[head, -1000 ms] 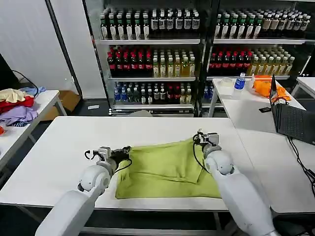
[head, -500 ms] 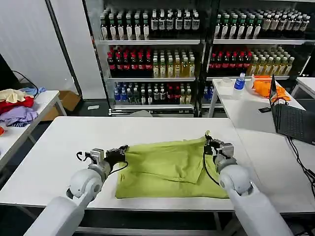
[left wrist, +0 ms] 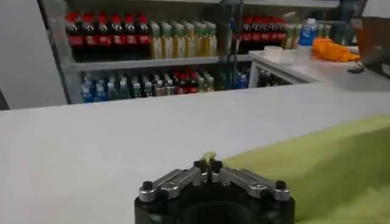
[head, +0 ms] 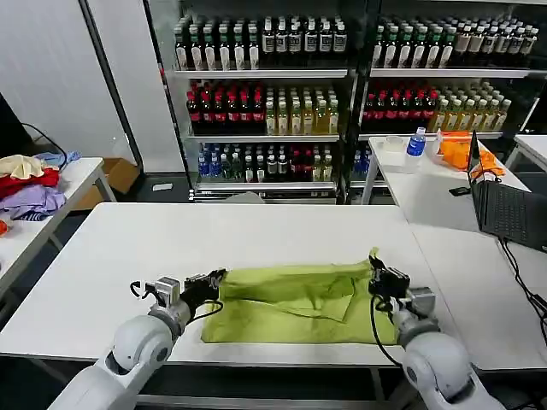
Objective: Fold and organize the clothes.
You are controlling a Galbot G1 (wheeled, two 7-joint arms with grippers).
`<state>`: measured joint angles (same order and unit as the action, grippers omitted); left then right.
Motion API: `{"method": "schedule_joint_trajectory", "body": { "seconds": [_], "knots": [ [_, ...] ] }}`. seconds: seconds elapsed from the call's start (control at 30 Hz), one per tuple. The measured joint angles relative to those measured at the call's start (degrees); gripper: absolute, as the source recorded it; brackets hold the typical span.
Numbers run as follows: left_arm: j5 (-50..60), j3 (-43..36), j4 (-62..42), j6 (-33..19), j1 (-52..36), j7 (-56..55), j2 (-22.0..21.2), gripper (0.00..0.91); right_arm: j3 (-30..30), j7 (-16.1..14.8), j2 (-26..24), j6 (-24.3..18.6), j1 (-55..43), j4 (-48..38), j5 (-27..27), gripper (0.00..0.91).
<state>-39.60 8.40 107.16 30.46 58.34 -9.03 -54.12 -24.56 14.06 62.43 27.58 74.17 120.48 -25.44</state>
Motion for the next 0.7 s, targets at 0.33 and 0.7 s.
{"method": "schedule_joint_trajectory", "body": {
  "seconds": [0.33,0.7],
  "knots": [
    [1.94,-0.27,-0.11,-0.59,1.97,-0.72,-0.39,0.020,-1.52,0.51,1.95,0.14,4.32,0.71,2.27,0.000],
    [7.43,0.65,1.58,-3.53,5.64,-3.38,-1.37,0.020,-0.54,0.75,3.50,0.57,3.35,-2.44,3.55,0.000]
  ]
}}
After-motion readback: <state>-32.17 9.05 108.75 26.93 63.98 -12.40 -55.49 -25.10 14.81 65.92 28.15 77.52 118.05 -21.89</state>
